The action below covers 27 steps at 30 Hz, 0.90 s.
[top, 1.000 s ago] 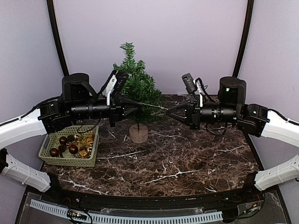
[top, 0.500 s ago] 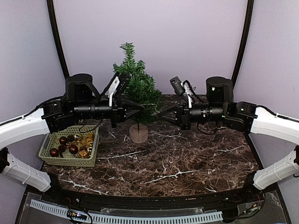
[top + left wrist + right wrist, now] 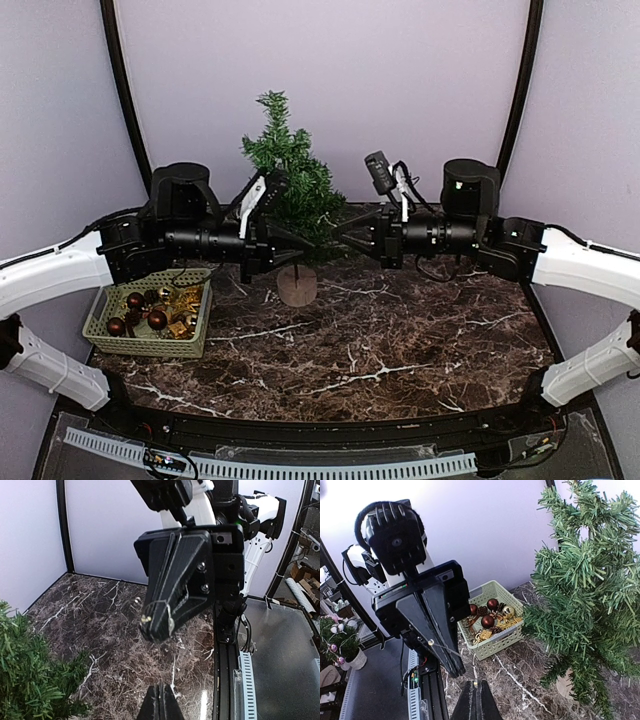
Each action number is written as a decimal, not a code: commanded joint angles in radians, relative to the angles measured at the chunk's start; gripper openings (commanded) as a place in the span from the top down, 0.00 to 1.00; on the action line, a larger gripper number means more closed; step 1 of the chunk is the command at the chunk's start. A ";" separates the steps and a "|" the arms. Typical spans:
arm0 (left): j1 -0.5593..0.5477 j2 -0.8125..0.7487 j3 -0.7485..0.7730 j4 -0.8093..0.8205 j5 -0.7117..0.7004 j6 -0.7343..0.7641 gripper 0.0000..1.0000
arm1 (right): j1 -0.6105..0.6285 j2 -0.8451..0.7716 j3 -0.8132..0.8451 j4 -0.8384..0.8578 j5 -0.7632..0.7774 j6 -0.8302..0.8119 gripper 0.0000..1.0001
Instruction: Decorate the small christmas tree
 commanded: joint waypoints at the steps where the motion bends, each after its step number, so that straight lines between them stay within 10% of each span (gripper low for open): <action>1: 0.004 0.014 0.025 -0.089 0.066 0.051 1.00 | 0.000 -0.024 0.011 0.082 0.021 0.002 1.00; 13: 0.011 -0.101 0.031 -0.036 -0.037 -0.020 0.27 | 0.000 -0.056 -0.015 0.057 0.009 0.005 1.00; 22: 0.042 -0.151 0.065 0.033 -0.114 -0.153 0.18 | 0.001 -0.046 -0.019 0.011 0.018 -0.002 1.00; 27: 0.042 -0.085 0.127 0.024 -0.079 -0.199 0.30 | 0.017 -0.014 0.008 -0.035 0.075 -0.032 1.00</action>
